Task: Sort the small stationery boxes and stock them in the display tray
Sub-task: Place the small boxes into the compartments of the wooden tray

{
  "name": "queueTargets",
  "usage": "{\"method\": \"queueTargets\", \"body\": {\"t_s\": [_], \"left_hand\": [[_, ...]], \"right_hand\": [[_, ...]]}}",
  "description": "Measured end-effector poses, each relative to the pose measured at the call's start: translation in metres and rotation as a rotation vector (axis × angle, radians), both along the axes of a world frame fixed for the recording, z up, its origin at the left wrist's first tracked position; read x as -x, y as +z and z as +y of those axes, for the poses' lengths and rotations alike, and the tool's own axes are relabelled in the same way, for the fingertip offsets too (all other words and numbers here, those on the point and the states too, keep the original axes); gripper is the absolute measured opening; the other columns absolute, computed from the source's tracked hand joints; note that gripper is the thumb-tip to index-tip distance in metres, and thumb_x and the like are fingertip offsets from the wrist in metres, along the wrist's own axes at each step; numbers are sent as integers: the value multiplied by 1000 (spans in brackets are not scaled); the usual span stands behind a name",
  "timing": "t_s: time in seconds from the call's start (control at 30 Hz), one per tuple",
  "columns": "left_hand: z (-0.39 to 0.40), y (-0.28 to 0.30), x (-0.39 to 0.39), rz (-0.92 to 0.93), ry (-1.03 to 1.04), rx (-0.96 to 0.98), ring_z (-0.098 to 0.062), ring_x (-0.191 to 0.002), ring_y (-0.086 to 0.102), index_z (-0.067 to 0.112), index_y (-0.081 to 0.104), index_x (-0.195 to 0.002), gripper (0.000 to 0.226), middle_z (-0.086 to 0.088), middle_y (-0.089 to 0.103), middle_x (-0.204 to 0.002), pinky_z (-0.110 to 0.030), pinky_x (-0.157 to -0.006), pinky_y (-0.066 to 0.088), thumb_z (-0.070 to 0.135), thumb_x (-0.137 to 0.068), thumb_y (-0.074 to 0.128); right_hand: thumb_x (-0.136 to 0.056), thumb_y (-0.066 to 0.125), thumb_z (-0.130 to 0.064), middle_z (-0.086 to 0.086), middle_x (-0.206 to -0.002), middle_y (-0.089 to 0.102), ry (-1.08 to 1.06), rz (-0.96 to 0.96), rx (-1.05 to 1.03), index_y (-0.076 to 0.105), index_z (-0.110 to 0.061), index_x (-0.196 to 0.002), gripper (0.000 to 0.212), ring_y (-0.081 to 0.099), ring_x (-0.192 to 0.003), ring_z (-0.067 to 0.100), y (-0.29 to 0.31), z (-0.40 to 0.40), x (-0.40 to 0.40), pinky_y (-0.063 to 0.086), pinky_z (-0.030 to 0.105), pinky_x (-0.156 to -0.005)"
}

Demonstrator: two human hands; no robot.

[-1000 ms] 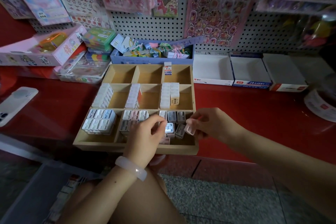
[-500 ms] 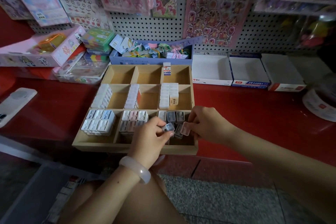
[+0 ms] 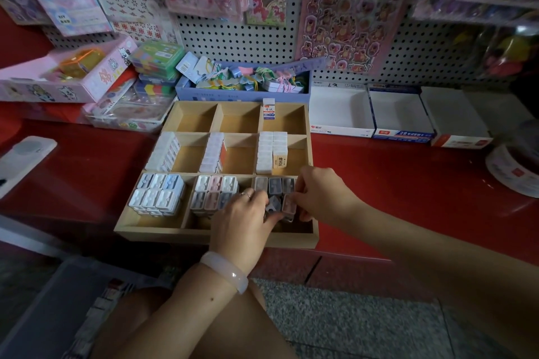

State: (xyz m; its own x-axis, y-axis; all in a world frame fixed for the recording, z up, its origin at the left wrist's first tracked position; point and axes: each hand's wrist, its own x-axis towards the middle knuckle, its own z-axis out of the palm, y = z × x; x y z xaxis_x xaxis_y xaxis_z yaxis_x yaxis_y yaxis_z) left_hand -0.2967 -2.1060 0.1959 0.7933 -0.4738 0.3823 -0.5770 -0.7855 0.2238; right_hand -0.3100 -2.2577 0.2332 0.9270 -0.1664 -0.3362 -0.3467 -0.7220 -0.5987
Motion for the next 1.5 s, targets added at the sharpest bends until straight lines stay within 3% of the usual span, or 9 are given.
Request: {"method": "queueTargets", "body": {"t_s": [0.27, 0.43, 0.53, 0.6, 0.7, 0.87, 1.07, 1.33, 1.5], "left_hand": [[-1, -1, 0, -112, 3, -82, -20, -50, 59, 12, 59, -61, 44, 0, 57, -57, -21, -40, 30, 40, -48, 91], [0, -6, -3, -114, -26, -38, -24, -56, 63, 11, 64, -70, 40, -3, 63, -65, -22, -40, 33, 36, -52, 90], [1, -8, -4, -108, -39, -9, -25, -57, 64, 11, 65, -71, 38, -3, 65, -67, -24, -40, 40, 34, -53, 90], [2, -8, -4, -104, -42, 8, -24, -56, 63, 12, 63, -69, 38, -2, 63, -66, -22, -40, 37, 35, -54, 90], [3, -9, -5, -111, -58, 17, -23, -56, 62, 14, 63, -67, 34, -1, 61, -65, -21, -41, 34, 35, -58, 88], [2, -11, -6, -109, -73, -51, -23, -61, 64, 16, 69, -71, 29, 0, 64, -69, -25, -41, 42, 35, -60, 87], [8, -11, -7, -144, -95, -65, -24, -66, 64, 10, 65, -82, 43, -5, 61, -75, -27, -43, 45, 35, -55, 89], [-4, -10, -10, -97, -140, -126, -24, -64, 63, 10, 66, -79, 44, -7, 63, -80, -23, -40, 41, 21, -45, 92], [-4, -11, -11, -98, -152, -79, -25, -66, 64, 10, 64, -81, 39, -7, 64, -83, -25, -42, 44, 28, -56, 88]], "right_hand": [[-97, 49, -27, -1, -84, 57, -101, 60, -185, 41, -14, -103, 17, 66, -71, 14, 18, 1, 5, 55, 20, -52], [-100, 37, -36, 17, -97, 58, -410, 199, -692, 45, -3, -125, 42, 58, -106, 35, 34, 6, 11, 46, 41, -93], [-100, 30, -43, 18, -94, 57, -562, 323, -1025, 50, -12, -108, 39, 52, -110, 29, 41, 9, 17, 39, 34, -83], [-99, 27, -49, 28, -123, 51, -600, 348, -1105, 40, -8, -133, 55, 47, -120, 33, 41, 10, 16, 37, 36, -89], [-98, 23, -54, 31, -138, 39, -607, 365, -1140, 25, -5, -145, 68, 40, -128, 38, 36, 10, 13, 30, 41, -103], [-98, 20, -53, 26, -132, 48, -600, 347, -1118, 39, -5, -137, 65, 49, -121, 33, 35, 12, 11, 27, 40, -108], [-99, 22, -50, 14, -95, 63, -655, 308, -1141, 56, -11, -101, 53, 61, -77, 21, 32, 18, 8, 48, 26, -58], [-99, 26, -41, 11, -100, 66, -761, 296, -1040, 64, -11, -109, 49, 62, -87, 22, 27, 25, -6, 48, 35, -92], [-100, 24, -46, 15, -92, 64, -697, 340, -1103, 59, -6, -95, 53, 61, -79, 25, 35, 16, 5, 48, 32, -64]]}}
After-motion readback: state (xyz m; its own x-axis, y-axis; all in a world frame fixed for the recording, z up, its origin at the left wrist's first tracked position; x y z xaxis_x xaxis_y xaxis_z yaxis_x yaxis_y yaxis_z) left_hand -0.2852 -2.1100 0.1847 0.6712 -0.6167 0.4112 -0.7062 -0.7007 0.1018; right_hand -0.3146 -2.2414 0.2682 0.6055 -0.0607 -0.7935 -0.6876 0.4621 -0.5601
